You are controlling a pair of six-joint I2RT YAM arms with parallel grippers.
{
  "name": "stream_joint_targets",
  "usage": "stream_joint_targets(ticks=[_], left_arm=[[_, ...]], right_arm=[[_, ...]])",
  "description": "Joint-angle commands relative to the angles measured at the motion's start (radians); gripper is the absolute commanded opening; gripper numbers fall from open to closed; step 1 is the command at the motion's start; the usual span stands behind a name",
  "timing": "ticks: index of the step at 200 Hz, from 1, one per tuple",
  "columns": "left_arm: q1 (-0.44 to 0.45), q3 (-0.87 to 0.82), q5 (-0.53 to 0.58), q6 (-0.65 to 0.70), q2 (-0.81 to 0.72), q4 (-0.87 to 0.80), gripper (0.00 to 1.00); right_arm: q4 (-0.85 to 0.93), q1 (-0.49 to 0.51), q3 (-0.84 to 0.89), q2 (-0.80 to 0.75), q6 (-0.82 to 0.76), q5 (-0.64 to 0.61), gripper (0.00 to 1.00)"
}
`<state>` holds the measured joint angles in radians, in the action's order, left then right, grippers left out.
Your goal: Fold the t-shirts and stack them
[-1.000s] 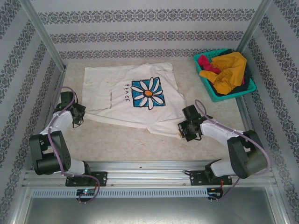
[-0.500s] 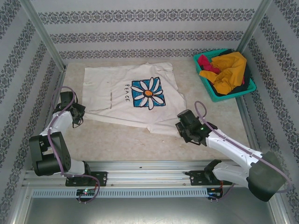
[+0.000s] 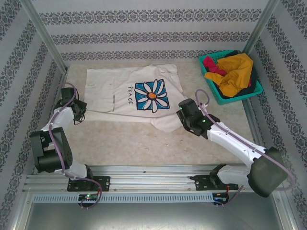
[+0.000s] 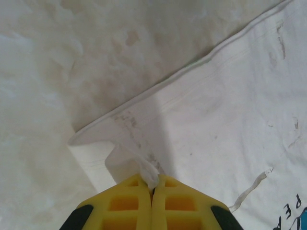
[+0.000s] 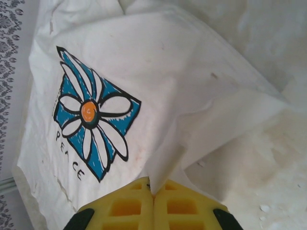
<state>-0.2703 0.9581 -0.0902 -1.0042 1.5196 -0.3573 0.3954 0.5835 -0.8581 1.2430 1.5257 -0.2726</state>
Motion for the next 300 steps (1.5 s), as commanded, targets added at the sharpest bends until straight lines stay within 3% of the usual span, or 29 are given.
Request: stream_joint_targets(ticks=[1, 102, 206, 300], left_arm=[[-0.010, 0.058, 0.000, -0.014, 0.043, -0.001, 0.00], [-0.010, 0.202, 0.007, 0.029, 0.139, -0.056, 0.00], [-0.010, 0.446, 0.018, 0.038, 0.325, -0.198, 0.00], [-0.014, 0.513, 0.019, 0.065, 0.388, -0.222, 0.00]], right_arm=[[-0.049, -0.025, -0.068, 0.059, -0.094, -0.007, 0.00], [-0.105, -0.124, -0.317, 0.295, -0.277, 0.103, 0.00], [-0.105, -0.193, -0.540, 0.472, -0.321, 0.158, 0.00], [-0.035, -0.235, -0.734, 0.624, -0.458, 0.245, 0.02]])
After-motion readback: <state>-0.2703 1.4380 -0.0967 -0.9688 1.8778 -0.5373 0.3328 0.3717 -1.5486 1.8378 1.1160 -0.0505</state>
